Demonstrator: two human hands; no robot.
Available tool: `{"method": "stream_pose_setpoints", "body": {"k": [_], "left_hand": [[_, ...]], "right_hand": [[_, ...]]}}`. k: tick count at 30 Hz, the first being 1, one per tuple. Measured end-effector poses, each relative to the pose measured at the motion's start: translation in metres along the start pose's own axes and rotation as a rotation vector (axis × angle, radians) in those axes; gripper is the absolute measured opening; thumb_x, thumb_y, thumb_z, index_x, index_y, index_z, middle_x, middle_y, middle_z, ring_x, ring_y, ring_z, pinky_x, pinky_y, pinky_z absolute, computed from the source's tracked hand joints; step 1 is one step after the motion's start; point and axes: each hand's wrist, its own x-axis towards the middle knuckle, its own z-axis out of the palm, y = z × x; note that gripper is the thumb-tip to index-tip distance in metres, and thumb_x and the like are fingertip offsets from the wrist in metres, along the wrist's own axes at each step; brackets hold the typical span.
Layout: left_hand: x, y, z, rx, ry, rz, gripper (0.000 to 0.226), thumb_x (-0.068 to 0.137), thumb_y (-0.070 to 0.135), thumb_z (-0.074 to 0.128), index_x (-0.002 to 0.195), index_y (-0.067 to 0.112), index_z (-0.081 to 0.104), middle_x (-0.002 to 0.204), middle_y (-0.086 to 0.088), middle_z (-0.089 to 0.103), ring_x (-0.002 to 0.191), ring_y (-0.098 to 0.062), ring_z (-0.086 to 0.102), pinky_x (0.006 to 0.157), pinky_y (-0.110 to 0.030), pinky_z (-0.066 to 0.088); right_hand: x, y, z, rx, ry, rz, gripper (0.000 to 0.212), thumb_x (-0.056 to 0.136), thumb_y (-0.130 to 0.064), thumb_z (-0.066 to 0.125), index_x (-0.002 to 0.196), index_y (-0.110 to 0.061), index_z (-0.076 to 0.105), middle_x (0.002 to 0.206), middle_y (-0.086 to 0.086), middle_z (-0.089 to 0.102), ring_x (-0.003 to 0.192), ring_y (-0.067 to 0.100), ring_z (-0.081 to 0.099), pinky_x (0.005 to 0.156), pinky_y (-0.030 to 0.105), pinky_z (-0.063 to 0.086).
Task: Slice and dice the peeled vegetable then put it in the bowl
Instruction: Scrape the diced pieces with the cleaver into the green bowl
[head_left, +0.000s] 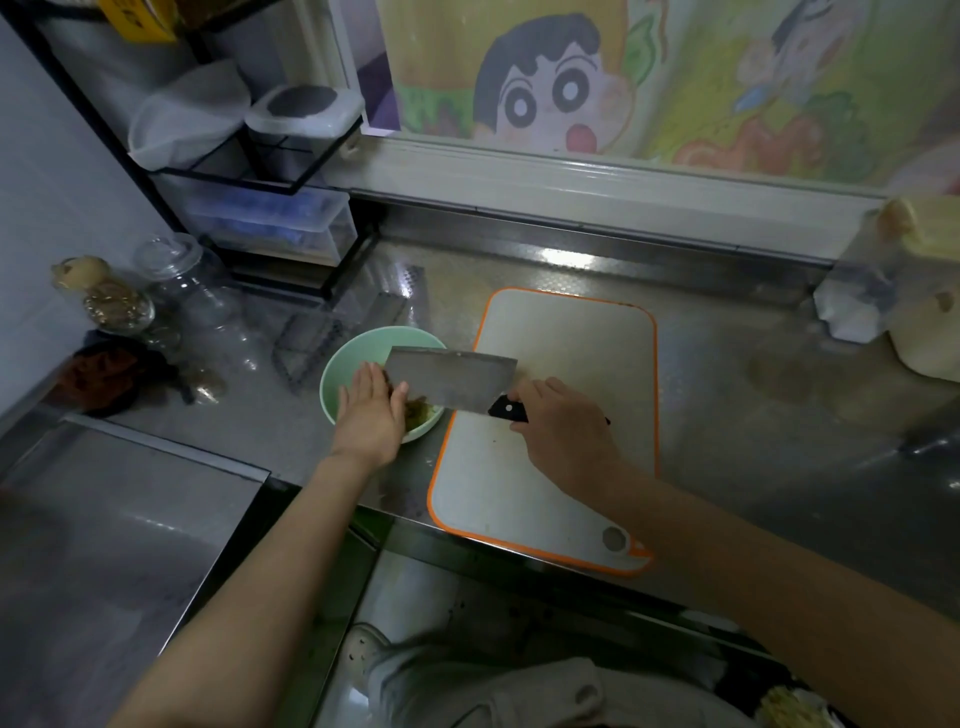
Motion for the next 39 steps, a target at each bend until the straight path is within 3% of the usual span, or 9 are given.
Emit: {"method": "stream_pose_setpoints", "body": {"k": [3, 8, 12, 18, 20, 24, 28, 33, 39], "left_hand": [[0.0, 0.013, -0.006, -0.098, 0.123, 0.156, 0.056, 0.101, 0.033, 0.023, 0.147, 0.002, 0.018, 0.155, -0.014, 0.014, 0.144, -0.023, 0.008, 0.117, -0.034, -0.001], [-0.009, 0.04, -0.008, 0.007, 0.017, 0.605, 0.062, 0.093, 0.043, 0.017, 0.147, 0.013, 0.016, 0.155, -0.001, 0.013, 0.141, -0.007, 0.002, 0.114, -0.022, -0.006], [-0.007, 0.032, 0.0, 0.007, 0.004, 0.488, 0.064, 0.092, 0.042, 0.016, 0.148, 0.012, 0.01, 0.156, -0.002, 0.008, 0.141, -0.006, 0.0, 0.113, -0.021, -0.008], [-0.001, 0.0, 0.005, 0.045, -0.072, 0.012, 0.056, 0.102, 0.032, 0.019, 0.148, 0.002, 0.008, 0.156, -0.015, 0.007, 0.145, -0.025, 0.005, 0.117, -0.037, 0.001], [-0.001, 0.0, 0.005, 0.102, -0.056, -0.036, 0.056, 0.102, 0.032, 0.018, 0.147, 0.001, 0.01, 0.156, -0.015, 0.007, 0.144, -0.025, 0.005, 0.116, -0.04, 0.0], [-0.009, 0.017, 0.006, 0.007, 0.169, 0.146, 0.048, 0.101, 0.023, 0.029, 0.144, 0.004, 0.027, 0.152, -0.016, 0.024, 0.141, -0.027, 0.019, 0.115, -0.042, 0.011], [-0.033, 0.043, 0.012, -0.087, 0.303, 0.434, 0.039, 0.093, 0.019, 0.036, 0.125, 0.004, 0.05, 0.124, -0.016, 0.053, 0.116, -0.03, 0.046, 0.099, -0.038, 0.033], [-0.06, 0.046, 0.046, 0.014, 0.131, 0.665, 0.022, 0.089, 0.027, 0.041, 0.09, 0.011, 0.056, 0.086, -0.005, 0.052, 0.08, -0.024, 0.05, 0.07, -0.03, 0.028], [-0.067, 0.019, 0.074, -0.189, -0.285, 0.528, 0.038, 0.07, 0.053, 0.063, 0.081, 0.018, 0.057, 0.083, -0.001, 0.056, 0.082, -0.015, 0.051, 0.077, -0.03, 0.041]], "right_hand": [[0.0, 0.002, 0.0, -0.014, -0.004, -0.002, 0.043, 0.047, -0.012, 0.09, 0.08, -0.012, 0.061, 0.065, 0.002, 0.06, 0.056, 0.022, 0.058, 0.041, 0.027, 0.045], [-0.002, 0.001, 0.0, -0.049, -0.013, -0.028, 0.044, 0.047, -0.014, 0.089, 0.081, -0.014, 0.061, 0.066, 0.001, 0.06, 0.06, 0.022, 0.059, 0.044, 0.027, 0.044], [-0.005, 0.003, -0.005, -0.015, 0.034, -0.026, 0.042, 0.048, -0.012, 0.09, 0.08, -0.011, 0.063, 0.064, 0.002, 0.061, 0.056, 0.021, 0.058, 0.042, 0.027, 0.047], [-0.014, 0.012, -0.006, 0.015, 0.026, 0.025, 0.04, 0.052, -0.01, 0.09, 0.084, -0.009, 0.065, 0.065, 0.003, 0.063, 0.056, 0.021, 0.058, 0.043, 0.026, 0.047], [-0.019, 0.014, -0.007, 0.043, 0.021, 0.07, 0.038, 0.057, -0.01, 0.088, 0.088, -0.008, 0.066, 0.07, 0.005, 0.064, 0.06, 0.022, 0.06, 0.048, 0.025, 0.044], [-0.026, 0.018, -0.012, 0.166, -0.057, 0.324, 0.027, 0.088, -0.021, 0.064, 0.112, -0.011, 0.056, 0.098, 0.005, 0.06, 0.088, 0.023, 0.058, 0.069, 0.031, 0.045], [-0.04, 0.039, -0.009, 0.218, -0.117, 0.509, 0.026, 0.096, -0.026, 0.049, 0.117, -0.011, 0.048, 0.104, 0.007, 0.058, 0.089, 0.023, 0.057, 0.07, 0.033, 0.045], [-0.064, 0.067, -0.008, 0.214, -0.253, 0.693, 0.031, 0.098, -0.022, 0.045, 0.126, -0.009, 0.043, 0.118, 0.014, 0.054, 0.101, 0.032, 0.056, 0.084, 0.043, 0.049], [-0.084, 0.069, -0.003, 0.269, -0.305, 0.729, 0.033, 0.097, -0.013, 0.044, 0.129, -0.008, 0.04, 0.12, 0.015, 0.053, 0.102, 0.03, 0.056, 0.086, 0.047, 0.05]]}}
